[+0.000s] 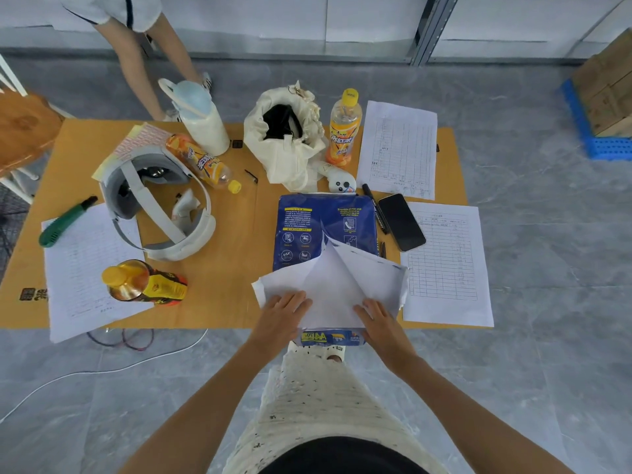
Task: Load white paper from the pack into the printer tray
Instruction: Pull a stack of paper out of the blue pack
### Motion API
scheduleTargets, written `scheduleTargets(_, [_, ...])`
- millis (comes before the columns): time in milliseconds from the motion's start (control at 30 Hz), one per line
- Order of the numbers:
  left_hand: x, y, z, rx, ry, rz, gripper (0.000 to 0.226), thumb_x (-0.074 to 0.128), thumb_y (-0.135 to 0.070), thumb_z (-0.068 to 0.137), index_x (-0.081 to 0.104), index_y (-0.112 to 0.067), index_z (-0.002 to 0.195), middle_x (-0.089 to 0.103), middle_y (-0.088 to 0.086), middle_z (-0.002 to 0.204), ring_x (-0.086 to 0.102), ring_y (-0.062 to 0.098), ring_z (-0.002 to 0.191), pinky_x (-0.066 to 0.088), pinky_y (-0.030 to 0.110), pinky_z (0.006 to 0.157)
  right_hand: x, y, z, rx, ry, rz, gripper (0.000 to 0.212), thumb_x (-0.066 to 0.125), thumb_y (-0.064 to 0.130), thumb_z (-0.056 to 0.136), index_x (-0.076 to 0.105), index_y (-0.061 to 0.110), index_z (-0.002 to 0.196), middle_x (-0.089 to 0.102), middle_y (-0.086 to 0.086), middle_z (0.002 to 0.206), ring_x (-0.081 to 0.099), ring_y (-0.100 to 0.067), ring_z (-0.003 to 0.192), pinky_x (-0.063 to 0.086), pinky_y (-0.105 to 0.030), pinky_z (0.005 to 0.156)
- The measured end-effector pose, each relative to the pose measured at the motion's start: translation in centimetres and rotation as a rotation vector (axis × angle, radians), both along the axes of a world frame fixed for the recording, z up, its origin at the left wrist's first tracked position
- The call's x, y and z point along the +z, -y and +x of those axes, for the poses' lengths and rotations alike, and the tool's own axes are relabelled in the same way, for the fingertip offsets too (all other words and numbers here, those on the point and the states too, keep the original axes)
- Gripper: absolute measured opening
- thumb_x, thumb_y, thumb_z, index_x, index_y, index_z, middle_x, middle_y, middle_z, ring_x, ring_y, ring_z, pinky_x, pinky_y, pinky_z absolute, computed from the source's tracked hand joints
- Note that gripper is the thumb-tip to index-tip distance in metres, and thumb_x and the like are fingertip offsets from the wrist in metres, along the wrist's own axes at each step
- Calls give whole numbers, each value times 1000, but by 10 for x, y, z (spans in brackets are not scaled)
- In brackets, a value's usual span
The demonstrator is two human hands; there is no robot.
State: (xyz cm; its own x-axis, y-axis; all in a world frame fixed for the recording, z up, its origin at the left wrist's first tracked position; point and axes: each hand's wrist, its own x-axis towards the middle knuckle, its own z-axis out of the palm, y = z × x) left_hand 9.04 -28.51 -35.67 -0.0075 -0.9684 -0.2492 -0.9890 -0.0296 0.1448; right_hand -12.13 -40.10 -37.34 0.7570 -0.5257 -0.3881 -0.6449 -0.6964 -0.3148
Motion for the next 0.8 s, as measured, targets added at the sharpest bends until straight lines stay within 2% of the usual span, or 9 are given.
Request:
scheduleTargets(133, [4, 6, -4, -2, 25, 0, 61, 94, -28, 29, 76, -17, 87, 73, -6, 86, 70, 12, 76, 57, 21, 60, 0, 4, 8, -3, -38, -22, 53, 59, 21, 91, 37, 13, 138, 43, -10, 135, 45, -25, 124, 48, -37, 101])
scheduleTargets(267, [8, 5, 1, -22, -22, 17, 62, 94, -32, 32, 77, -20, 91, 72, -9, 86, 68, 7, 75, 56, 19, 59, 2, 1, 10, 18, -32, -36, 49, 57, 23, 92, 40, 13, 137, 42, -12, 137, 45, -26, 126, 46, -38, 105])
scheduleTargets(333, [10, 5, 2, -44, 5, 62, 57, 90, -32, 49, 73, -20, 102, 70, -7, 97, 67, 9, 85, 55, 21, 67, 2, 0, 10, 21, -27, -45, 48, 58, 22, 91, 43, 11, 135, 45, -15, 136, 46, -29, 125, 46, -41, 105])
scheduleTargets(400, [8, 2, 4, -63, 36, 58, 48, 72, -24, 78, 60, -17, 123, 61, -1, 121, 60, 15, 107, 51, 27, 85, 3, -1, 10, 22, -20, -63, 47, 61, 21, 89, 46, 10, 133, 48, -16, 132, 49, -31, 122, 48, -43, 103])
scheduleTargets(433, [8, 1, 4, -73, 51, 53, 45, 67, -22, 82, 57, -17, 126, 59, -1, 125, 59, 15, 110, 49, 27, 88, 4, -1, 10, 24, -18, -68, 46, 62, 20, 89, 47, 9, 131, 49, -16, 131, 50, -31, 121, 48, -42, 102])
scheduleTargets(533, [14, 2, 1, -111, 71, 16, 42, 85, -33, 56, 75, -25, 95, 73, -10, 96, 68, 4, 81, 55, 17, 68, 5, 1, 11, 51, -37, -80, 43, 58, 22, 91, 46, 10, 131, 47, -14, 132, 47, -29, 123, 46, -40, 104])
scheduleTargets(567, [16, 2, -1, -108, 67, 10, 38, 86, -34, 50, 77, -26, 87, 74, -11, 88, 68, 3, 73, 55, 15, 66, 6, 1, 11, 60, -50, -83, 43, 57, 22, 92, 44, 11, 132, 45, -14, 133, 46, -28, 124, 45, -39, 105])
scheduleTargets(700, [15, 1, -5, -116, 106, -64, 25, 83, -31, 54, 76, -28, 78, 74, -12, 78, 67, 3, 68, 56, 20, 78, 9, 3, 7, 83, -17, -86, 41, 60, 24, 90, 49, 11, 127, 50, -12, 129, 51, -28, 118, 47, -39, 101])
scheduleTargets(800, [14, -2, -5, -129, 91, -118, 19, 81, -28, 61, 75, -28, 79, 73, -14, 75, 67, 5, 69, 56, 24, 83, 14, 4, 1, 98, 45, -121, 35, 73, 19, 79, 61, 8, 110, 63, -12, 110, 63, -29, 100, 56, -40, 86])
